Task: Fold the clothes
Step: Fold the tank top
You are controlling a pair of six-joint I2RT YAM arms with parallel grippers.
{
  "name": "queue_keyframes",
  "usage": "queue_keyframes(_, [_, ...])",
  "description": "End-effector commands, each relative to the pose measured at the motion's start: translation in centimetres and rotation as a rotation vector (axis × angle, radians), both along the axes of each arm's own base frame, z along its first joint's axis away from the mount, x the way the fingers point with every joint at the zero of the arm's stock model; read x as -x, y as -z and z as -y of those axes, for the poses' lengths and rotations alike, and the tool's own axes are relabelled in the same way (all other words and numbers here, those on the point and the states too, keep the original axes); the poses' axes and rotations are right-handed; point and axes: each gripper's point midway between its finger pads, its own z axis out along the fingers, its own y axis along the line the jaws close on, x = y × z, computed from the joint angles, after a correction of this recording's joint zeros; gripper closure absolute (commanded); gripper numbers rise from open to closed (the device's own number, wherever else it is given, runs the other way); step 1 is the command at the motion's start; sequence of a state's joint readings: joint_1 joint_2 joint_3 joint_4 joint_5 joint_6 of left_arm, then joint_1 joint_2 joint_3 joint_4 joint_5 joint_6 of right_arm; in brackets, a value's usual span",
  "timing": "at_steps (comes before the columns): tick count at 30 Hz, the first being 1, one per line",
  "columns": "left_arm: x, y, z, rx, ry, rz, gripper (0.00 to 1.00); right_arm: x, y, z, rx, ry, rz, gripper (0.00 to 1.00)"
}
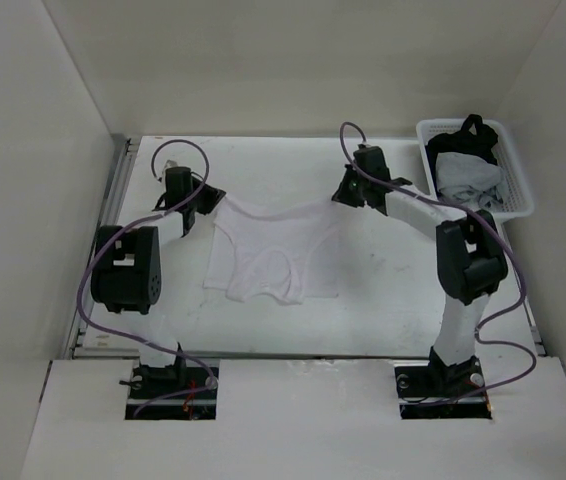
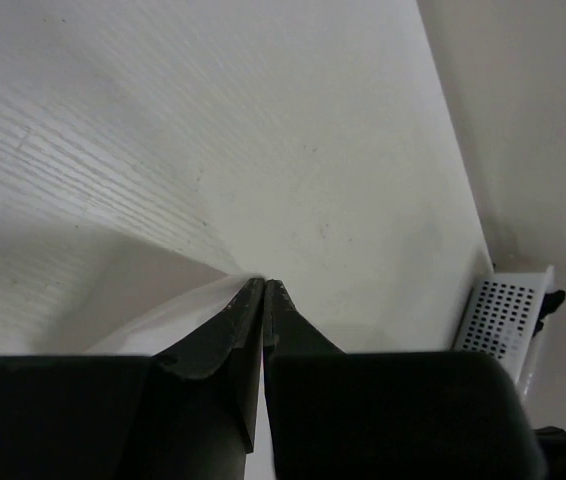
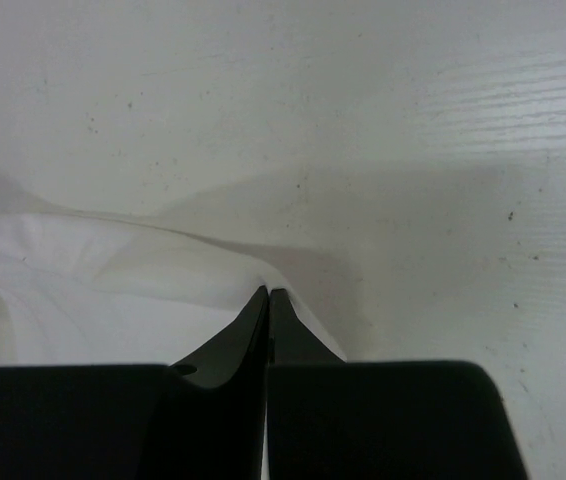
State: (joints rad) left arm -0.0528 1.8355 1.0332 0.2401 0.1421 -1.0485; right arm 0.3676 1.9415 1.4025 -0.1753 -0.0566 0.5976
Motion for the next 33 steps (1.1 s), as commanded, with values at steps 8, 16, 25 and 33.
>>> queue_keyframes(8, [5.8, -6.1, -2.9, 0.079, -0.062, 0.178, 0.97, 4.8, -6.3, 0.4, -0.03, -0.012, 0.141, 1.0])
queue_keyframes(16, [10.8, -5.1, -4.9, 0.088, -0.092, 0.172, 0.97, 10.3, -5.1, -0.1, 0.014, -0.054, 0.136, 1.0])
queue_keyframes(25, [16.5, -4.6, -5.6, 0.096, -0.106, 0.193, 0.97, 15.2, -3.3, 0.3, 0.048, -0.076, 0.117, 1.0])
queue_keyframes(33, [22.0, -3.4, -5.7, 0.049, -0.098, 0.183, 0.97, 18.6, 0.8, 0.7, 0.066, -0.081, 0.025, 1.0])
